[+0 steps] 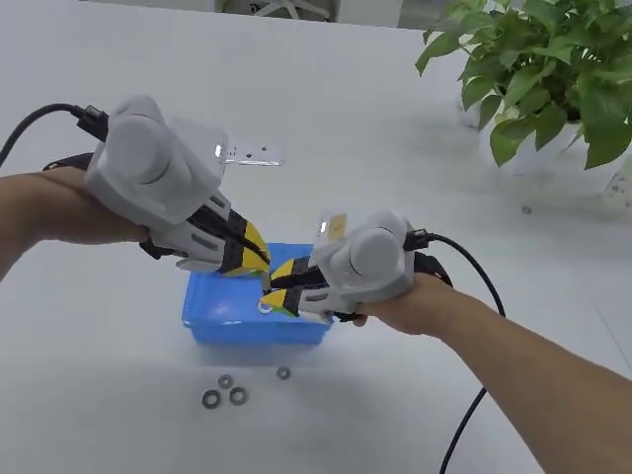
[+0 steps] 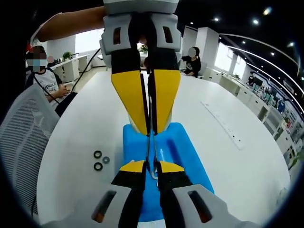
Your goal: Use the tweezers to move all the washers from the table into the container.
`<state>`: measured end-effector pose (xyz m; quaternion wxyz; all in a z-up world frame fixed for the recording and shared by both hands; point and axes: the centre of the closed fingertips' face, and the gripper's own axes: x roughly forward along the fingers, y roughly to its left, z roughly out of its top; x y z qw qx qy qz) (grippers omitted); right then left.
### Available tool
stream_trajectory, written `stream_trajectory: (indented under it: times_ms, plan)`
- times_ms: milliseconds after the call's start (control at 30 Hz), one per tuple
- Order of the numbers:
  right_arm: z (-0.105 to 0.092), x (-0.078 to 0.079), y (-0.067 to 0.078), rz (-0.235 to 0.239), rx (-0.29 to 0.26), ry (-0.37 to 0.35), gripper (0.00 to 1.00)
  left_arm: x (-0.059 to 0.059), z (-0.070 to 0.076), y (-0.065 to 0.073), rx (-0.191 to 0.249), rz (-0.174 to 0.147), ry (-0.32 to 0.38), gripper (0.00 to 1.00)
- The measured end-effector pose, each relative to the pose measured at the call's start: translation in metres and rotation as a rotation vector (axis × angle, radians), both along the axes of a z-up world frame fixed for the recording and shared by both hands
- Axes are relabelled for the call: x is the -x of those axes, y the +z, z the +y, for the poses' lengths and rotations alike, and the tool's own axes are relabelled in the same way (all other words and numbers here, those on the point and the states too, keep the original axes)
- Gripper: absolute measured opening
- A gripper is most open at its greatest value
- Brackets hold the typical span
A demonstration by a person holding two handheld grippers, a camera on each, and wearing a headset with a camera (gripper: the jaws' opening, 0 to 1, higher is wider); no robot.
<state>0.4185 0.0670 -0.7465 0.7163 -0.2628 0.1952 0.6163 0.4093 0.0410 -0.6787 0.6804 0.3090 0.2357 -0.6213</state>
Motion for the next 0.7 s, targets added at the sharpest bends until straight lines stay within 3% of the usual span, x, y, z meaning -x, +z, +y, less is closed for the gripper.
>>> stream_trajectory:
  times_ms: [367,700]
  plan:
    - [-0.004,0.014,0.017,-0.048,0.004,-0.004,0.11,0.017,-0.004,0.017,0.007,-0.017,-0.015,0.06]
    - [-0.004,0.030,0.024,-0.064,-0.001,-0.005,0.11,0.033,-0.003,0.023,0.005,-0.022,-0.016,0.06]
